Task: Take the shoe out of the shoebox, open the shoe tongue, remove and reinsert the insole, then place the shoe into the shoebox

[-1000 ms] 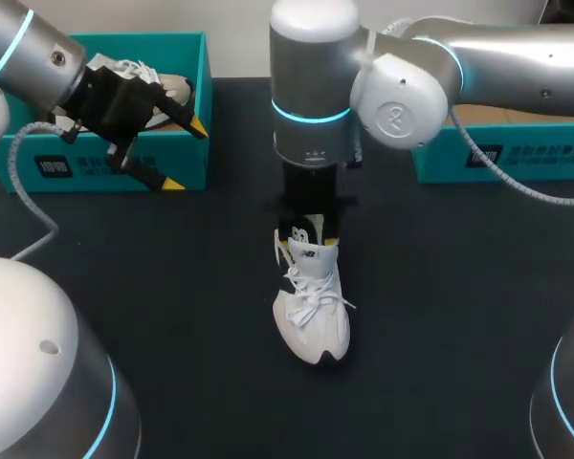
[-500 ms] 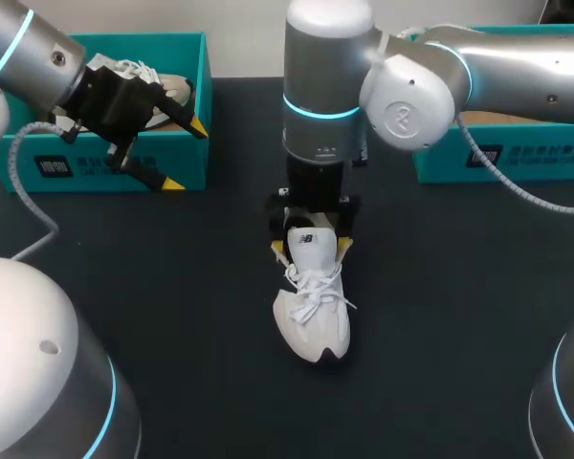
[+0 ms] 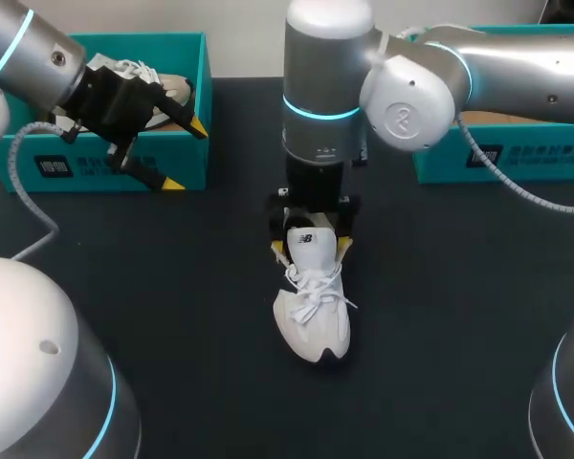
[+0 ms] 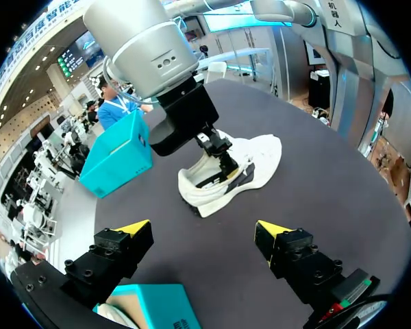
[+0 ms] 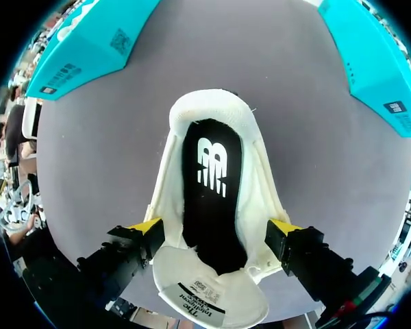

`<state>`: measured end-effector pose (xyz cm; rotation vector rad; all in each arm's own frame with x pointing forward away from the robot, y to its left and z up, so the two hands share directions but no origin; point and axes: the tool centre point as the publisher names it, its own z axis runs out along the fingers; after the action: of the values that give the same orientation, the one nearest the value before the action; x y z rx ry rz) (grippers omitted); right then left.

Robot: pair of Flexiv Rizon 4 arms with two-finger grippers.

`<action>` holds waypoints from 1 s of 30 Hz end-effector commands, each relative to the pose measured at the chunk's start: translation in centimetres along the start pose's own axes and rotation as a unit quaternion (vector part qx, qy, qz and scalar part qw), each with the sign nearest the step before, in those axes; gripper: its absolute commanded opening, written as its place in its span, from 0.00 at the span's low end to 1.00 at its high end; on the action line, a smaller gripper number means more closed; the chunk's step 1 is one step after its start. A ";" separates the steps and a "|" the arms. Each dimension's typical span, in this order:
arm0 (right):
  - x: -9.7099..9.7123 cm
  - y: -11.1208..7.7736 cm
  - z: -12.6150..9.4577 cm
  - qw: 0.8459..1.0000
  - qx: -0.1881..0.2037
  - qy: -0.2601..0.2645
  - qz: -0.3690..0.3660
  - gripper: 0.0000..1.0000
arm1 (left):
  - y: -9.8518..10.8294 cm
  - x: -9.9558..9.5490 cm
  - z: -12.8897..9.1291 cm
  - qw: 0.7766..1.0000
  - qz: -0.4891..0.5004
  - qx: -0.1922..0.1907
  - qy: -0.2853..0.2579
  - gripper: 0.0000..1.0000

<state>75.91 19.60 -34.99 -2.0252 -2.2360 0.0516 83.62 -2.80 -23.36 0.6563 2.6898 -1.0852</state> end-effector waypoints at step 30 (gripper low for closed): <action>1.4 -7.4 -4.0 0.996 -0.017 -0.014 0.083 0.54 | 0.0 0.1 0.0 1.000 0.000 -0.001 0.000 1.00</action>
<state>69.06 20.17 -29.54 -2.2418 -2.0976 0.0709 83.61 -2.80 -23.36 0.6563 2.6897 -1.0853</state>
